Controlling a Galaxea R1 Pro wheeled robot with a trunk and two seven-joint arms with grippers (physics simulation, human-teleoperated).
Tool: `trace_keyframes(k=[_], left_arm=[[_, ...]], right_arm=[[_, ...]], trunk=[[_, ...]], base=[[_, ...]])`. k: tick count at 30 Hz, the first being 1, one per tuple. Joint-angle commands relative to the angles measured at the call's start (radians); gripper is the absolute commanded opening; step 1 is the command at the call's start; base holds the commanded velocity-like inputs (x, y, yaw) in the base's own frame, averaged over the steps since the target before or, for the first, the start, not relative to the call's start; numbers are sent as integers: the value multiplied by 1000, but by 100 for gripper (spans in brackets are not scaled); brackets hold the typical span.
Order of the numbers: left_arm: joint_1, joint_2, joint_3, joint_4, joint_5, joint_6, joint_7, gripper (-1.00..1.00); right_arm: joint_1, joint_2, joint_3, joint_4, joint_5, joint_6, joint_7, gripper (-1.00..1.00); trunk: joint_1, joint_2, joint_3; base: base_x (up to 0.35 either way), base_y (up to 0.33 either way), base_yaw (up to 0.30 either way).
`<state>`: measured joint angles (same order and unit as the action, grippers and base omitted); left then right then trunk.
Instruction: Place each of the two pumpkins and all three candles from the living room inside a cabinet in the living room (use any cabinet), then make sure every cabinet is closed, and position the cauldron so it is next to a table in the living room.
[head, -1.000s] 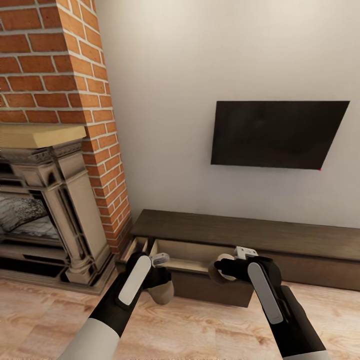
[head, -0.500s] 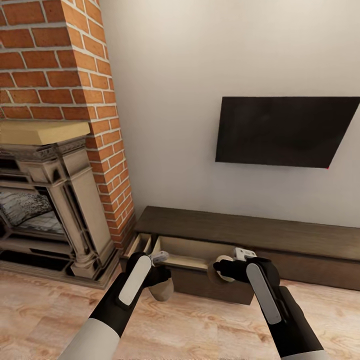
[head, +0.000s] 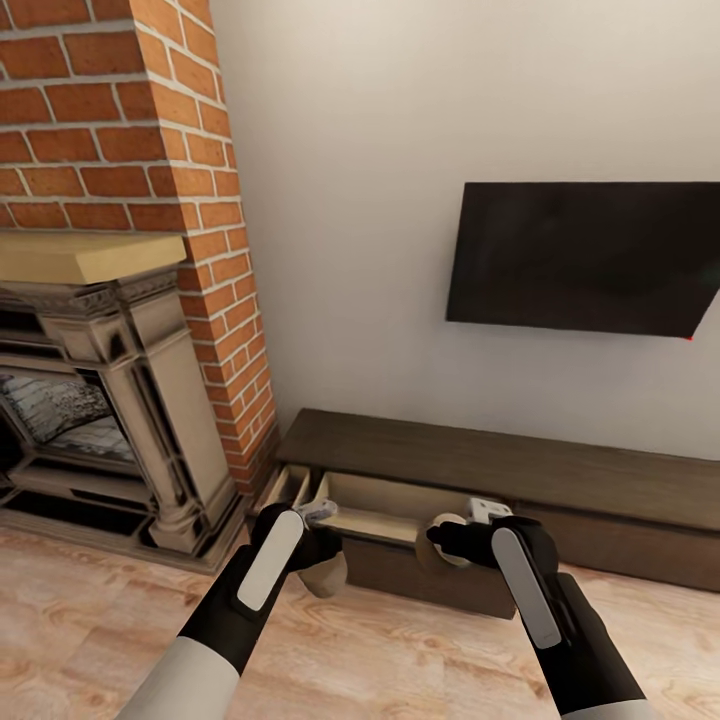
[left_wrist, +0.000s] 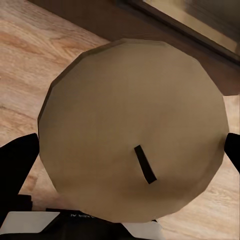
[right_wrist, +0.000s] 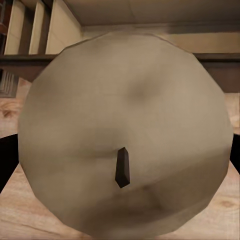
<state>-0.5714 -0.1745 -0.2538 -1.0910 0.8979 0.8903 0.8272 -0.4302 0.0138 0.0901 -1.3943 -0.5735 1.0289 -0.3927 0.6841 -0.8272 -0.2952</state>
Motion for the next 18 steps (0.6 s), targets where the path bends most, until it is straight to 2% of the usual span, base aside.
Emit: trace_keyframes(k=[1,6,18], left_arm=[[-1,0,-1,-6,9,1,10,-100],[6,0,-2,-44,10,1,9,-100],[8,0,-2,-50,10,1,10,-100]], right_arm=[[-1,0,0,-1,-11,2,-11,-100],[-1,0,0,0,-11,1,-10,-100],[-1,0,0,0,-11,0,-10,-100]], trunk=[[0,-1,-3],[0,-1,-11],[0,-1,-30]], base=[[189,106,72],[155,191,72],[9,12,72]])
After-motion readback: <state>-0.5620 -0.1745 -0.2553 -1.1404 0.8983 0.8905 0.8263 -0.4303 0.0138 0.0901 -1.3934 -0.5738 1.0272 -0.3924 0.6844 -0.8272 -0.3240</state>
